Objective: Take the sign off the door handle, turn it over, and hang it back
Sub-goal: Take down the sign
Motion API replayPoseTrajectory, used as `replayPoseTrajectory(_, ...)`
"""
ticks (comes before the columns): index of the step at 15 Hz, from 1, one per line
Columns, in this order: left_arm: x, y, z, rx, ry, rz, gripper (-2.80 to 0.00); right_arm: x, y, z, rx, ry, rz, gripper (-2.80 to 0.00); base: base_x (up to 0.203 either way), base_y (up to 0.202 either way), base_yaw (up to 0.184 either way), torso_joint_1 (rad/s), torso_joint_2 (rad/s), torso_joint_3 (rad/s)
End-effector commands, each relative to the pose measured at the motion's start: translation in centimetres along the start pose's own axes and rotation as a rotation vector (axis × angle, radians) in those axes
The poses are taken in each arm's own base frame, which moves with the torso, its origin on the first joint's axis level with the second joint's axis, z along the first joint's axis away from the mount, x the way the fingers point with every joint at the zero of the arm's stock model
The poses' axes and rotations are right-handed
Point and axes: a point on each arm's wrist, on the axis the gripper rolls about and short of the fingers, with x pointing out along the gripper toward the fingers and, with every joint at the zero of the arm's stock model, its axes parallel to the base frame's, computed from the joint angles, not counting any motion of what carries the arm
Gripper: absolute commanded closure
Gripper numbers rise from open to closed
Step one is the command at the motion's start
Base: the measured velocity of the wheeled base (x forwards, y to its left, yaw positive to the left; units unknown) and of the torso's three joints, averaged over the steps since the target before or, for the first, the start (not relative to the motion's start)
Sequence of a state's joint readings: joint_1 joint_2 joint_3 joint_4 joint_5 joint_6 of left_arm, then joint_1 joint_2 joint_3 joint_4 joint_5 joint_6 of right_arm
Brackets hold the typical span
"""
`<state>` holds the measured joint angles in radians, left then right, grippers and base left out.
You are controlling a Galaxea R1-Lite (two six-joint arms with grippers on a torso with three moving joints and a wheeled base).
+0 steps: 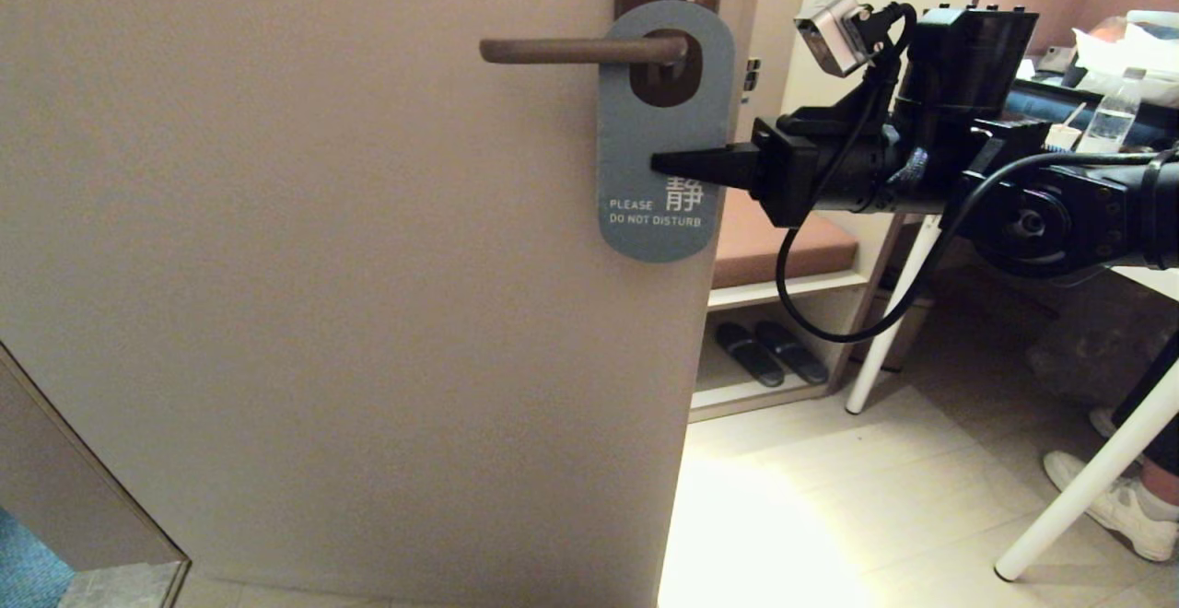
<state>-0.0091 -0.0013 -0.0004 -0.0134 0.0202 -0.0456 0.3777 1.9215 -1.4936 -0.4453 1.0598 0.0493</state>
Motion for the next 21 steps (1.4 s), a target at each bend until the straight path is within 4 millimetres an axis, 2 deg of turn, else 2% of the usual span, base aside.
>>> replayPoseTrajectory(1,0.0,0.0,0.0,0.000,0.000,0.001,0.00,0.1,0.3,0.3,-0.008,-0.004,0.009,0.00,0.000,0.000,0.000,0.000,0.00,0.000)
replayPoseTrajectory(4,0.0,0.0,0.0,0.000,0.001,0.000,0.00,0.8,1.0,0.6,-0.016,-0.012,-0.024,0.00,0.000,0.000,0.000,0.000,0.00,0.000)
replayPoseTrajectory(9,0.0,0.0,0.0,0.000,0.001,0.000,0.00,0.9,2.2,1.2,-0.028,-0.019,-0.036,0.00,0.000,0.000,0.000,0.000,0.00,0.000)
replayPoseTrajectory(13,0.0,0.0,0.0,0.000,0.001,0.001,0.00,1.8,3.6,1.6,-0.028,-0.032,-0.161,0.00,0.000,0.000,0.000,0.000,0.00,0.000)
replayPoseTrajectory(21,0.0,0.0,0.0,0.000,0.001,0.001,0.00,2.1,6.0,1.7,-0.024,-0.030,-0.281,0.00,0.000,0.000,0.000,0.000,0.00,0.000)
